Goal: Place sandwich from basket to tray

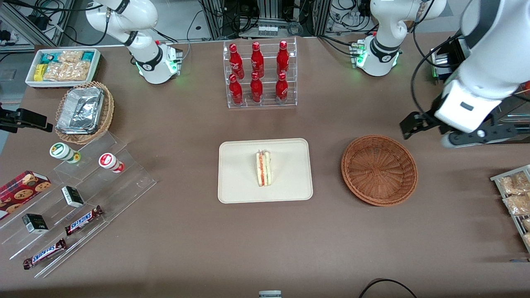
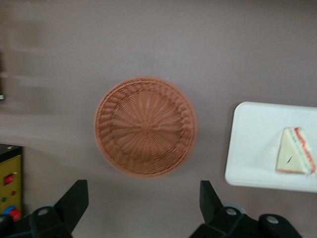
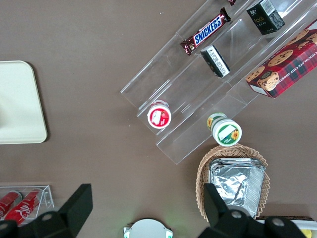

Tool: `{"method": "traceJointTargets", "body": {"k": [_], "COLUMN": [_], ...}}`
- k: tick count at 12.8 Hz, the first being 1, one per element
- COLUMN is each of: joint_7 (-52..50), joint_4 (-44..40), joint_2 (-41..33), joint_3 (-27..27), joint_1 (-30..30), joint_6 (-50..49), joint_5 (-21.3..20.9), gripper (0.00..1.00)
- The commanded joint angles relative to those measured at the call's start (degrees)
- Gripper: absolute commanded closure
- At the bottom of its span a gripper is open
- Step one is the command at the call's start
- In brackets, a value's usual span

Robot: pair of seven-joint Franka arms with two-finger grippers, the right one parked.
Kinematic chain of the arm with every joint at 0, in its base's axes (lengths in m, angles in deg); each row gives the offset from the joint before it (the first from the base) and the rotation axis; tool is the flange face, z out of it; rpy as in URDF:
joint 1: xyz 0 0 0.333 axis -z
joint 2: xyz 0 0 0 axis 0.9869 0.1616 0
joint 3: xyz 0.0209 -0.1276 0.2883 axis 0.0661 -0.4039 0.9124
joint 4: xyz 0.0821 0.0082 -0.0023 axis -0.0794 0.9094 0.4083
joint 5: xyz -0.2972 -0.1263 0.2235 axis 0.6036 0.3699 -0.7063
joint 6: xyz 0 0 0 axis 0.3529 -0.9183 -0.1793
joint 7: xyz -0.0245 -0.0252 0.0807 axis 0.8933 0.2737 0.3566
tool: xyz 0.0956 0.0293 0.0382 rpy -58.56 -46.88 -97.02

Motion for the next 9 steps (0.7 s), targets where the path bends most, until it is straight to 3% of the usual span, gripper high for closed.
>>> {"method": "traceJointTargets", "body": {"k": [1, 5, 9], "joint_7": [5.43, 9.66, 15.64], "joint_4": [2.83, 5.83, 5.92], "joint_2": [-3.63, -7.42, -8.04], "joint_3": [-0.67, -0.41, 5.56], "joint_1": [-3.37, -5.22, -3.11], "joint_6": [-2.01, -2.98, -3.43], "joint_5": [2.20, 2.20, 2.20], "gripper": [0.01, 0.01, 0.01]}}
